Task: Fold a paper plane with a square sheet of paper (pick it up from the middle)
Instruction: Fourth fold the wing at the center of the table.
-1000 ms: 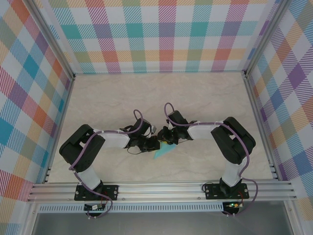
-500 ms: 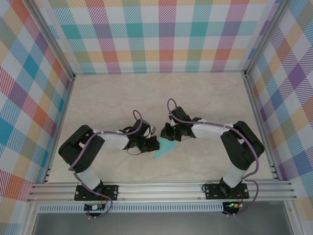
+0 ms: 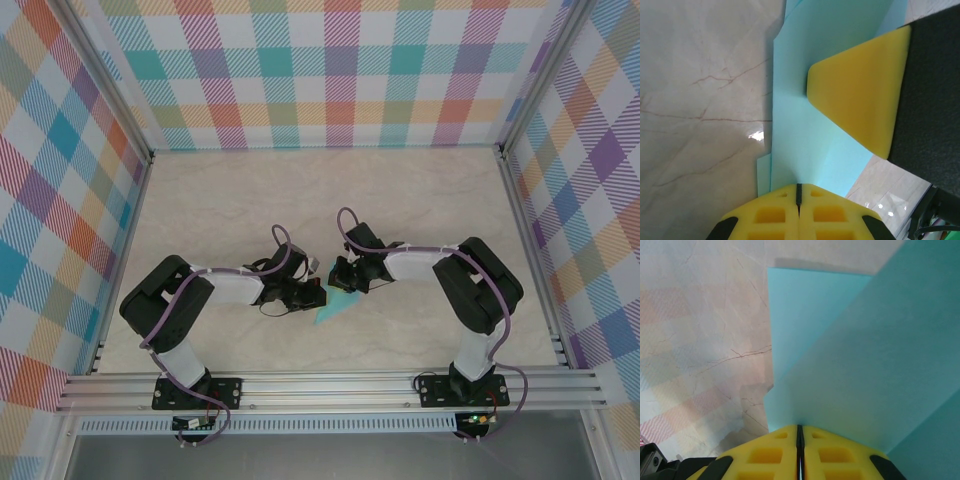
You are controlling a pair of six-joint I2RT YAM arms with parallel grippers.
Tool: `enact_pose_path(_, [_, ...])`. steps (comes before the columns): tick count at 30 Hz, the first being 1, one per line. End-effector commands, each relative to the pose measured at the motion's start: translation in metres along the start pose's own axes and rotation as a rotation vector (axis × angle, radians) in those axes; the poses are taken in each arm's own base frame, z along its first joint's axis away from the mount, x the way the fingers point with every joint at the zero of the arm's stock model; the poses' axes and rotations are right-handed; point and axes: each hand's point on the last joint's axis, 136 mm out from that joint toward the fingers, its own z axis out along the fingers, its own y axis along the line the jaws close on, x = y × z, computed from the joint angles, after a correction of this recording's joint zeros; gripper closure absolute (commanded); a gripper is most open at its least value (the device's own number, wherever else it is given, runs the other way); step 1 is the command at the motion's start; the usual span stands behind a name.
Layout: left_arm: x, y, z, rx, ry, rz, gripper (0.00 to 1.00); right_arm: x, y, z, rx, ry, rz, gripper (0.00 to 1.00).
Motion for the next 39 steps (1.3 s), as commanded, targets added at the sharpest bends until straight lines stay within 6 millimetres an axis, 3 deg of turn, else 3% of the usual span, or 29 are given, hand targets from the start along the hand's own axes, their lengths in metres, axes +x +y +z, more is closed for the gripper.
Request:
enact_pose_path(1, [0.037,0.077,0.007,-0.287,0.079,-0.073,0.99,-0.001,-0.025,0.008,0.089,-0.008,0.018,0.89])
enact_pose_path(19, [0.043,0.084,0.007,-0.305,0.096,-0.072,1.00,-0.062,-0.039,-0.016,0.034,-0.097,0.058,0.87])
enact_pose_path(39, [0.047,0.086,0.005,-0.310,0.099,-0.072,1.00,-0.095,-0.057,-0.027,0.032,-0.114,0.114,0.84])
